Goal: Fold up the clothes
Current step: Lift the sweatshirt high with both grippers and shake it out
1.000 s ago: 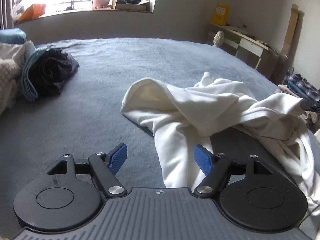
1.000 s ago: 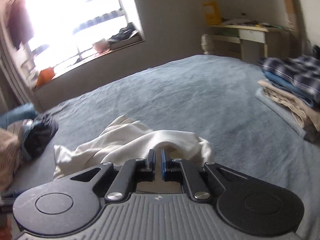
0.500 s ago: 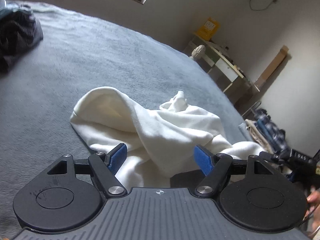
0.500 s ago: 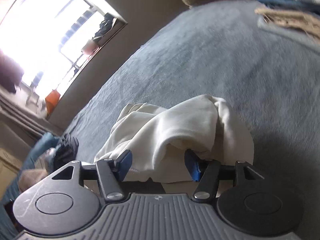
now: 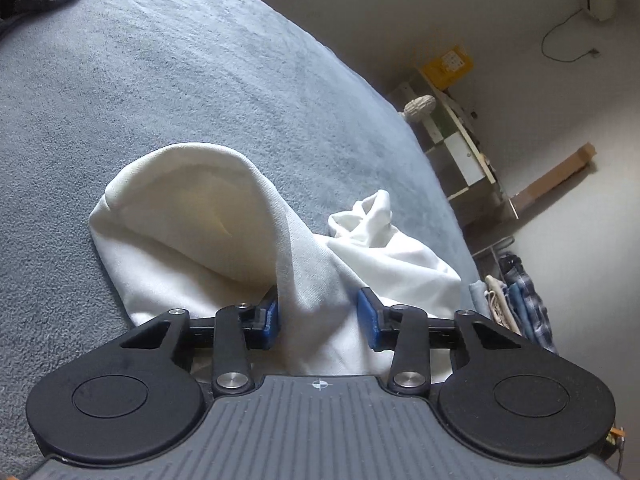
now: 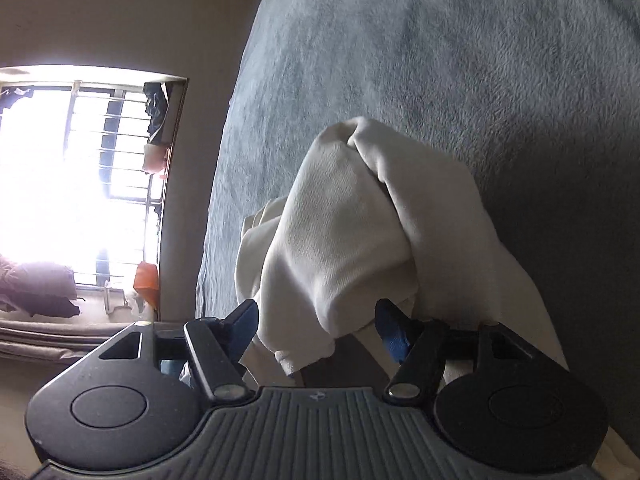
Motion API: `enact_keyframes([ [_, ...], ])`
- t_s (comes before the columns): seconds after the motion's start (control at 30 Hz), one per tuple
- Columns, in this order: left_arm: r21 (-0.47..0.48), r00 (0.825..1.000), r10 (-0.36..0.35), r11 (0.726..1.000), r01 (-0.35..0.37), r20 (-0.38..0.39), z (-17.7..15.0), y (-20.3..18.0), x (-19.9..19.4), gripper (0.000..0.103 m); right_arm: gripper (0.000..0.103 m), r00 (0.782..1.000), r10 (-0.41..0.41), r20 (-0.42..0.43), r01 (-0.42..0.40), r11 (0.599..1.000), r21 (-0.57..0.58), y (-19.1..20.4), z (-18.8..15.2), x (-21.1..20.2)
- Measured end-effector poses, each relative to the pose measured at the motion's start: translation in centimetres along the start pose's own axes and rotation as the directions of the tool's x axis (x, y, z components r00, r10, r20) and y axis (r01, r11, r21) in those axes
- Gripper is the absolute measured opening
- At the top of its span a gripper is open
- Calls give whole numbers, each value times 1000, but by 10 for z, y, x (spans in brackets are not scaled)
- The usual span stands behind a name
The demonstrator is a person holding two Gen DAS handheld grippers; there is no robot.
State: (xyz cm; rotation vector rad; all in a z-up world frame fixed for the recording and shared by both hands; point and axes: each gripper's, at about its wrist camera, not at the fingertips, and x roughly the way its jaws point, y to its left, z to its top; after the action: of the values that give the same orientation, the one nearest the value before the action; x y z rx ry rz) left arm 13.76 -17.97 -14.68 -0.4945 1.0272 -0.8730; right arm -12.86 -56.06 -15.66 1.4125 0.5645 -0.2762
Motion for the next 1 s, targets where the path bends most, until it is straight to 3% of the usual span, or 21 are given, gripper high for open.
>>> enact_keyframes([
  [0.07, -19, 1000, -3, 1000, 3, 15, 1, 2, 1, 30, 67, 999, 31, 8, -31, 999, -22, 5, 4, 10],
  [0.1, -28, 1000, -5, 1000, 5, 22, 1, 3, 2, 26, 62, 998, 55, 13, -55, 998, -34, 8, 6, 14],
  [0.13, -37, 1000, -6, 999, 7, 30, 1, 3, 2, 21, 49, 997, 78, 19, -77, 995, -57, 12, 8, 17],
  [0.17, -46, 999, -7, 999, 9, 37, 2, 4, 3, 19, 45, 995, 92, 28, -89, 991, -104, 19, 8, 18],
  [0.23, -63, 998, -7, 998, 11, 55, 2, 5, 3, 8, 26, 995, 78, 67, -64, 979, -196, 33, 10, 18],
  [0.33, -69, 994, 2, 998, 6, 105, 3, -1, -6, 4, 8, 990, 53, 130, -16, 961, -275, 47, 14, 14],
  [0.43, -53, 982, -36, 998, 46, 188, 3, -11, -28, 3, 5, 980, 102, 168, -27, 917, -398, 72, 7, -1],
  [0.63, 6, 942, -85, 996, 88, 324, 0, -47, -81, 3, 5, 943, 218, 250, -2, 758, -652, 135, -23, -50],
  [0.7, 51, 916, -98, 995, 85, 390, -5, -64, -107, 3, 5, 929, 256, 267, 1, 719, -695, 150, -33, -70],
  [0.8, 125, 863, -123, 990, 69, 491, -13, -91, -150, 2, 5, 902, 325, 285, -6, 670, -742, 171, -49, -101],
  [1.0, 270, 730, -178, 963, -9, 660, -33, -148, -228, 1, 5, 828, 484, 284, -53, 571, -819, 208, -87, -163],
])
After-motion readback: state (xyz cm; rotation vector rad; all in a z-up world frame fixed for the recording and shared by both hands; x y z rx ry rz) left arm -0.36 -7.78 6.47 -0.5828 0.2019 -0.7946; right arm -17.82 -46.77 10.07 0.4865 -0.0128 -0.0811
